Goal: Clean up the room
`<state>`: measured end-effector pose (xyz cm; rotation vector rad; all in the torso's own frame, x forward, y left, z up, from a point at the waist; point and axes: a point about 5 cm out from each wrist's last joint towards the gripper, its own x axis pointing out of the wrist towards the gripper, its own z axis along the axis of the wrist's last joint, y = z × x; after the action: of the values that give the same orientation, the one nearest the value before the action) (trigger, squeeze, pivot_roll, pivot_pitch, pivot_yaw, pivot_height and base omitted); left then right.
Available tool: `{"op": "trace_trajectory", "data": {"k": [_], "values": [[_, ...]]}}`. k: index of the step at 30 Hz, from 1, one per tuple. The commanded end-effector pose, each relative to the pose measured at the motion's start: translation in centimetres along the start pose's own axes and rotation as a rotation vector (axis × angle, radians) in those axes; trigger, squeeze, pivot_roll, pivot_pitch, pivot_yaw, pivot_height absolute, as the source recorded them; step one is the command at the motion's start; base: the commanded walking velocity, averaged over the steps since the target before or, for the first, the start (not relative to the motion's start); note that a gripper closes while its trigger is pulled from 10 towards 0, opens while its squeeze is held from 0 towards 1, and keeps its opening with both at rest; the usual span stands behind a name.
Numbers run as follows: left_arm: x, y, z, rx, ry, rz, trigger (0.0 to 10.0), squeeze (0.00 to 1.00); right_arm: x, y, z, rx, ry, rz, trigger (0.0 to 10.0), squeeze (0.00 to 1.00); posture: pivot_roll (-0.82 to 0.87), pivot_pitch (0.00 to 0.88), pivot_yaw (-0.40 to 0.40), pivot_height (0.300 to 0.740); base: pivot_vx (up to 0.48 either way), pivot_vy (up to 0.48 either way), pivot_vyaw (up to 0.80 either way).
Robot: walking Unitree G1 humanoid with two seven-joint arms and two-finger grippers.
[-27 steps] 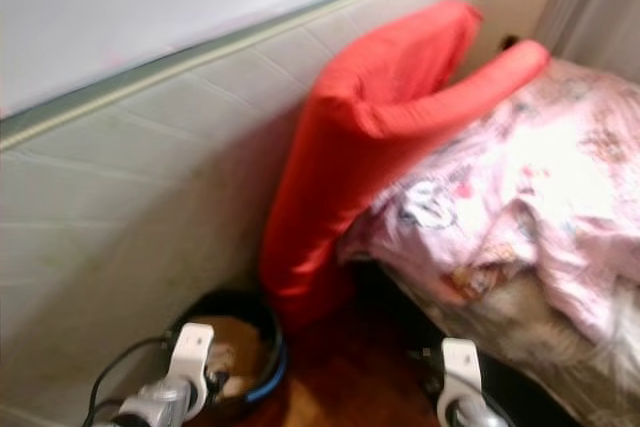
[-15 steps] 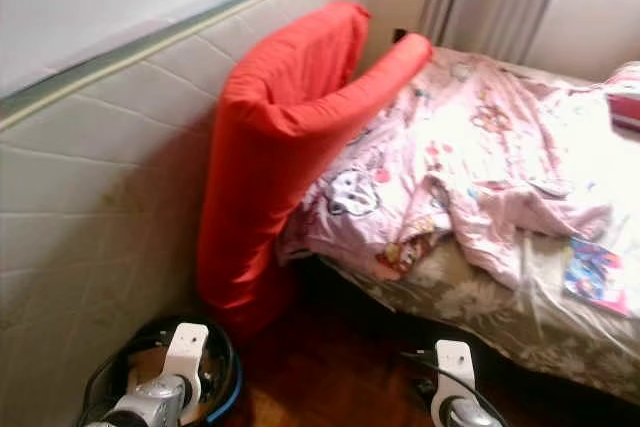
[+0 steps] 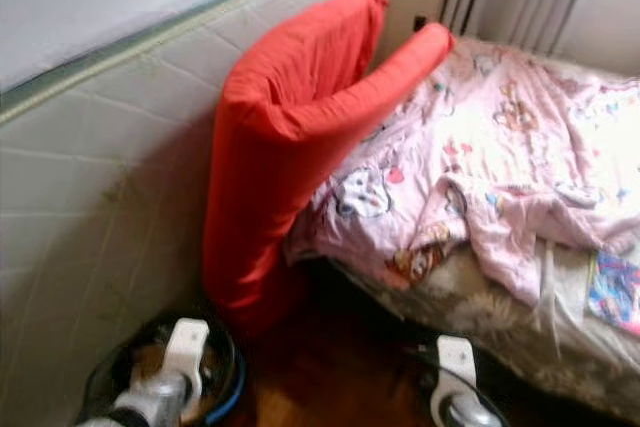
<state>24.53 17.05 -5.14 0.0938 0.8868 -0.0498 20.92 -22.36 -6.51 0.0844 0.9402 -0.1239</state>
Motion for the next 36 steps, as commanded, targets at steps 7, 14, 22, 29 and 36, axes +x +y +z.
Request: {"op": "trace_trajectory", "data": {"k": [7,14,22,29,36], "values": [[-0.06,0.47,-0.44,0.013,0.017,0.009,10.0,0.0,0.0,0.07,-0.23,0.002,0.01,-0.001,10.0,0.0,-0.07,0.0,-0.014,0.74,0.0,-0.371,-0.63],[-0.07,0.48,-0.45,0.012,0.017,0.008,10.0,0.0,-0.01,0.08,-0.14,0.026,-0.01,-0.008,10.0,0.0,-0.07,0.0,-0.015,0.74,0.0,-0.371,0.0],[-0.07,0.48,-0.45,0.012,0.018,0.007,10.0,0.0,-0.01,0.09,-0.15,0.026,-0.012,-0.009,10.0,0.0,-0.07,0.0,-0.015,0.74,0.0,-0.371,0.0],[-0.07,0.49,-0.45,0.012,0.017,0.008,10.0,0.0,0.0,0.12,-0.12,0.027,-0.015,-0.008,10.0,0.0,-0.07,0.0,-0.015,0.74,0.0,-0.37,0.0],[-0.07,0.5,-0.44,0.012,0.018,0.007,10.0,0.0,0.0,0.12,-0.1,0.032,-0.019,-0.012,10.0,0.0,-0.07,0.0,-0.014,0.74,0.0,-0.37,0.0]]}}
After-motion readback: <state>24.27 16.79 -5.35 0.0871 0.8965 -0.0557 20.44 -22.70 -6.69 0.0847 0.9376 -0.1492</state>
